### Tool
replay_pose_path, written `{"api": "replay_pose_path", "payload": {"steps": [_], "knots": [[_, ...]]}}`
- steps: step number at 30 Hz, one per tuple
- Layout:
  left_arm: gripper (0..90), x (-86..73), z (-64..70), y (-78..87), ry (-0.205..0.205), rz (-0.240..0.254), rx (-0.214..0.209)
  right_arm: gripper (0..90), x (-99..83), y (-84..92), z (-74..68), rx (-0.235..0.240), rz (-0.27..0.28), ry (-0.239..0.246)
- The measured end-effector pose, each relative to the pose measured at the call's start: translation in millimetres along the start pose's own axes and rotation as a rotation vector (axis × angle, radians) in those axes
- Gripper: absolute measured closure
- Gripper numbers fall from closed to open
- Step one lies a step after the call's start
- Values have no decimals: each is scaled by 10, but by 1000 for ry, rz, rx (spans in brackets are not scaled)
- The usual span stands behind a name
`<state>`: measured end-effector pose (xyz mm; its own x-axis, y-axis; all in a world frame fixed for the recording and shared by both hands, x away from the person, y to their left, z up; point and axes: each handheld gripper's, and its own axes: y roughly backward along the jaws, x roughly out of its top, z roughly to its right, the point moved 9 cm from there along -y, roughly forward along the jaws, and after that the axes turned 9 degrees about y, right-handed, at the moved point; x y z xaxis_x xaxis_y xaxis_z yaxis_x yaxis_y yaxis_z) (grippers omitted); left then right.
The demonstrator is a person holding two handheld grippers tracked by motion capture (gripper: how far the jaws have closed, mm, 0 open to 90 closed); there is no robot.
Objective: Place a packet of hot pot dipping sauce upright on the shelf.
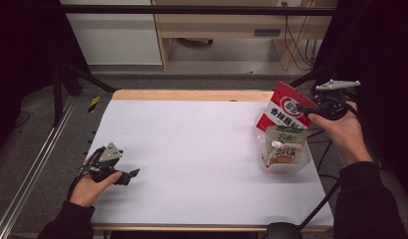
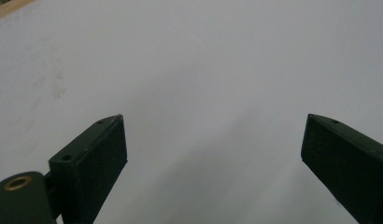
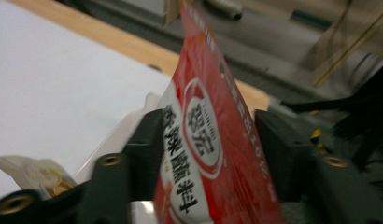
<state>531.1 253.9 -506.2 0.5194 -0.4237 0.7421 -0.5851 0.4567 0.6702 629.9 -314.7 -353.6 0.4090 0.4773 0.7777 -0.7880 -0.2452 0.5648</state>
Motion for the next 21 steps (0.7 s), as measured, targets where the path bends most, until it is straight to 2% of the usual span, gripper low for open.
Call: {"api": "replay_pose_path", "payload": {"steps": [1, 4, 7, 8, 9, 10, 11, 12, 13, 14, 16, 17, 18, 19, 20, 21], "knots": [[68, 0, 0, 0, 0, 0, 0, 343, 43, 38, 1, -28, 19, 10], [68, -10, -14, -10, 5, 1, 6, 220, 180, 153, -57, -75, 65, 27], [68, -18, -16, -11, 4, -3, 7, 180, 245, 212, -128, -83, 78, 32], [68, -24, -17, -14, 2, -5, 10, 161, 320, 267, -264, -85, 103, 52], [67, -24, -17, -14, 2, -5, 10, 161, 320, 267, -264, -85, 103, 52], [66, -28, -18, -15, 0, -4, 14, 133, 358, 307, -432, -72, 111, 58], [65, -28, -18, -15, 0, -4, 14, 133, 358, 307, -432, -72, 111, 58], [64, -34, -23, -15, 3, -4, 17, 128, 377, 336, -596, -53, 125, 64], [62, -34, -23, -15, 3, -4, 17, 128, 377, 336, -596, -53, 125, 64], [60, -37, -31, -14, 3, -4, 22, 120, 386, 367, -807, -29, 142, 66], [59, -42, -38, -9, 8, -3, 26, 114, 395, 397, -1059, -5, 178, 72], [59, -42, -38, -9, 8, -3, 26, 114, 395, 397, -1059, -5, 178, 72], [59, -43, -40, -6, 12, 1, 29, 103, 376, 400, -1281, 27, 193, 75], [58, -43, -40, -6, 12, 1, 29, 103, 376, 400, -1281, 27, 193, 75], [58, -46, -39, -1, 11, 2, 33, 91, 313, 363, -1585, 76, 196, 88], [58, -46, -39, -1, 11, 2, 33, 91, 313, 363, -1585, 76, 196, 88]]}}
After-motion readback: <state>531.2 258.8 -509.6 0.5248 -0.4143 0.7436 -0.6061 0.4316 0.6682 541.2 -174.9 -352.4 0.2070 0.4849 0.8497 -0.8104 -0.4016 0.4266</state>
